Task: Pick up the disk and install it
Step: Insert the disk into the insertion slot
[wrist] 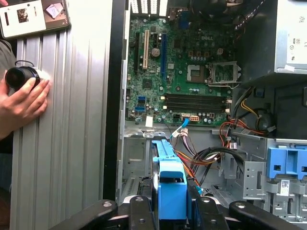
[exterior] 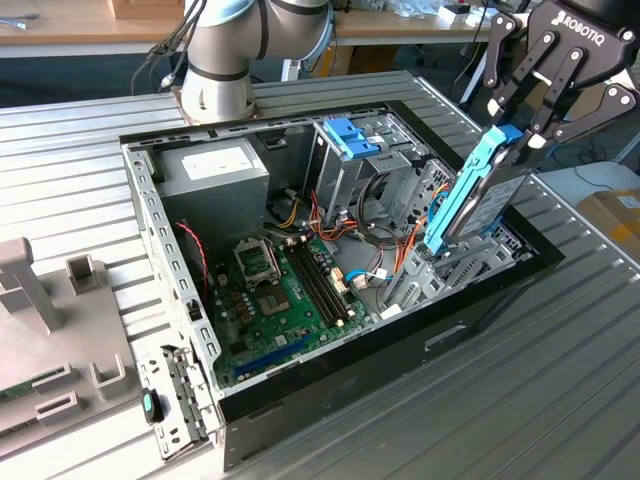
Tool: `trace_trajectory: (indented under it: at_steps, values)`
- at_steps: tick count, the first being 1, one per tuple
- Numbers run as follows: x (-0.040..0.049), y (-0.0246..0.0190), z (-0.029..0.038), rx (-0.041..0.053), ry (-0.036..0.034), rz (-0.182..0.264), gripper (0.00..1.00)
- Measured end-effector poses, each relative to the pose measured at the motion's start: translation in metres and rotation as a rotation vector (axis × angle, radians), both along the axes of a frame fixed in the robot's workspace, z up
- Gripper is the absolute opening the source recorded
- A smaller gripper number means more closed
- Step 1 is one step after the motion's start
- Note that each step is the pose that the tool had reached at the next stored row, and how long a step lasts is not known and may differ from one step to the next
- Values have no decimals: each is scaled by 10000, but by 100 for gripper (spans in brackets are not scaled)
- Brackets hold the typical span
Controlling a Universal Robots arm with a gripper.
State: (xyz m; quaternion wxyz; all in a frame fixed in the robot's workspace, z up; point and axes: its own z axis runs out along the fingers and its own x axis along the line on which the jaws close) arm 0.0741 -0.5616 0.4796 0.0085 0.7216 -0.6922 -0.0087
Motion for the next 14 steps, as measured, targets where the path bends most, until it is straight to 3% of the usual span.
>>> trace_trajectory:
  at_steps: [9, 14]
  values:
    - [0, 0, -49, -1, 0, -86, 36]
    - [0, 0, -79, 2, 0, -364, 36]
